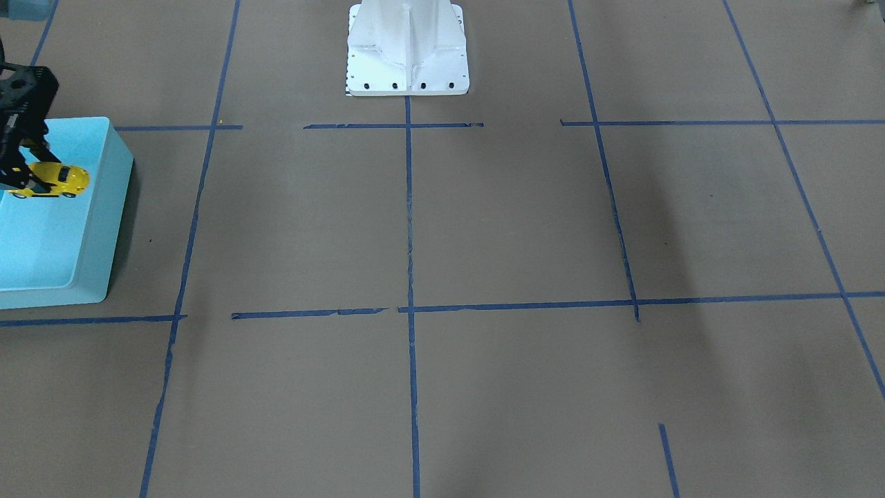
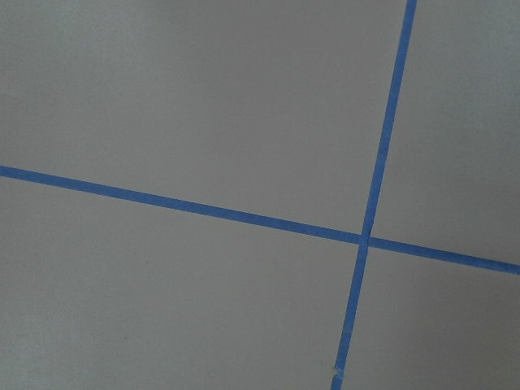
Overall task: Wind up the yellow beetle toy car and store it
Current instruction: 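Lift the car with the right gripper and carry it into the blue bin, then lower the car into the bin and open the right gripper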
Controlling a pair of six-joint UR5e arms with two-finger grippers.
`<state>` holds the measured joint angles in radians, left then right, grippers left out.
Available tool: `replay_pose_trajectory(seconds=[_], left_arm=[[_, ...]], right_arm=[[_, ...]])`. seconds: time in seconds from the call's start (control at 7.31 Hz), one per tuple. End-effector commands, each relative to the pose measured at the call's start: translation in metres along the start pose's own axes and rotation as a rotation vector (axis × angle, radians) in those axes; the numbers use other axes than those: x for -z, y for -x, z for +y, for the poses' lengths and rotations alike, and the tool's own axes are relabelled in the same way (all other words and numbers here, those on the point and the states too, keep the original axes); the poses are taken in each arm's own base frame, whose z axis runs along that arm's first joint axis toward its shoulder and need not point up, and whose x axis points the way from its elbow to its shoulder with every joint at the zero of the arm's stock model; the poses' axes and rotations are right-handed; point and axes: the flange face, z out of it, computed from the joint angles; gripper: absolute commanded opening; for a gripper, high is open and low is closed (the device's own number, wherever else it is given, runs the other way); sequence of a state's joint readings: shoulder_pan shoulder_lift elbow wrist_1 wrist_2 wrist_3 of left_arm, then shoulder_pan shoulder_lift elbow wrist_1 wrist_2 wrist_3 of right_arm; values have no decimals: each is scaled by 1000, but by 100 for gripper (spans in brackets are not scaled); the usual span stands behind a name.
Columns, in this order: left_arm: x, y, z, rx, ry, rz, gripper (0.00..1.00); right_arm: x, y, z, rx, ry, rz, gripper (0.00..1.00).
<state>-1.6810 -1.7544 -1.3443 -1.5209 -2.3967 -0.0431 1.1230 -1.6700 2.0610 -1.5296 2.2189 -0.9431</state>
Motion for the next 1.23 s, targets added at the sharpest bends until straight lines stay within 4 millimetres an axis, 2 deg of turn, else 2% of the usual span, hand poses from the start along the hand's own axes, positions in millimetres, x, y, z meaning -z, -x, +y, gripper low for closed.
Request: replay_pose_trajectory(seconds=[0.0,0.14,0.27,0.41,0.55,0.68,0.82,0.96,1.09], left_arm=[[-6,5,4,9,11,0,99],[-4,2,4,3,7,0,99],[-5,4,4,5,9,0,99],[-8,5,5,9,14,0,99],[-8,5,5,9,14,0,99],[-10,7,6,12,17,0,99],[-11,7,7,12,19,-1,99],[-11,7,7,12,19,-1,99],[-11,7,7,12,19,-1,99]], right_arm=[[-45,-18,81,-6,-10,13,1],[-64,-33,87,13,-10,30,1],[-88,-38,86,29,-5,6,0],[-98,-40,78,47,-7,-5,0],[-110,-35,68,65,-6,-30,0],[-124,-29,72,62,4,-60,0],[-134,-28,79,50,14,-77,0],[-134,-27,80,47,14,-79,1],[-134,-27,80,45,14,-82,6]])
